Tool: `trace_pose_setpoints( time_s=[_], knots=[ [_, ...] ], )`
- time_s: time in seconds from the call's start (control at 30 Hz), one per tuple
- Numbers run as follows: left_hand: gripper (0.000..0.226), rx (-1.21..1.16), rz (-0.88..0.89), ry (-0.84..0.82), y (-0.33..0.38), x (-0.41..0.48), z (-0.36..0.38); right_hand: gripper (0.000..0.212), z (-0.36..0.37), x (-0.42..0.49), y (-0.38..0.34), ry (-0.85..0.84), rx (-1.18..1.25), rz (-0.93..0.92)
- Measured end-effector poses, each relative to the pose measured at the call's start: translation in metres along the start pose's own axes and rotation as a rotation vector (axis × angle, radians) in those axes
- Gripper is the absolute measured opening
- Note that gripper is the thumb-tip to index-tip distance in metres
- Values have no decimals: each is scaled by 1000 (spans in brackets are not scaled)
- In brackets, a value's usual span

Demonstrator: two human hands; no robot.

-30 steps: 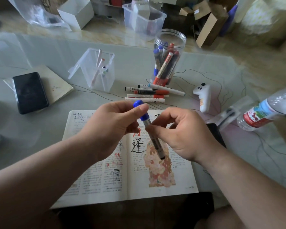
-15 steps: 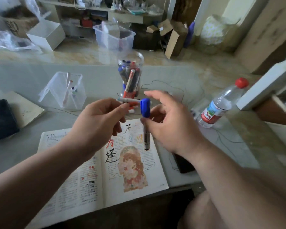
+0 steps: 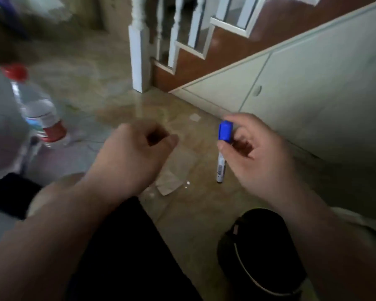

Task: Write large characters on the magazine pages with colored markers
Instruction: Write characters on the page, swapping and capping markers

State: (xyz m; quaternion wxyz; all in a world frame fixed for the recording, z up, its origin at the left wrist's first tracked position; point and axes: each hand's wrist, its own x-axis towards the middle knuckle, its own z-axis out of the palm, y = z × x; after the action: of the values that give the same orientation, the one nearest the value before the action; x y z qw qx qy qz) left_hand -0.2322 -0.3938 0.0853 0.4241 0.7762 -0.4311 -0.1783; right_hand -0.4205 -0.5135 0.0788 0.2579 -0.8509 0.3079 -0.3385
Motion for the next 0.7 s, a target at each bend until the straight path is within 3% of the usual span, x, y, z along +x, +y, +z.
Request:
trace_pose_setpoints(
  time_s=[0.1, 0.27, 0.53, 0.7],
  knots=[
    [27, 29, 49, -209, 23, 0, 76, 33, -42, -42, 55, 49, -137, 223],
    [25, 118, 120, -428, 50, -11, 160, 34, -86, -98, 112, 65, -297, 430],
    [25, 185, 185, -519, 61, -33, 202, 28, -101, -143, 150, -178, -553, 636],
    [25, 187, 97, -487, 56, -38, 182, 25, -84, -125, 138, -132, -442, 546]
  ],
)
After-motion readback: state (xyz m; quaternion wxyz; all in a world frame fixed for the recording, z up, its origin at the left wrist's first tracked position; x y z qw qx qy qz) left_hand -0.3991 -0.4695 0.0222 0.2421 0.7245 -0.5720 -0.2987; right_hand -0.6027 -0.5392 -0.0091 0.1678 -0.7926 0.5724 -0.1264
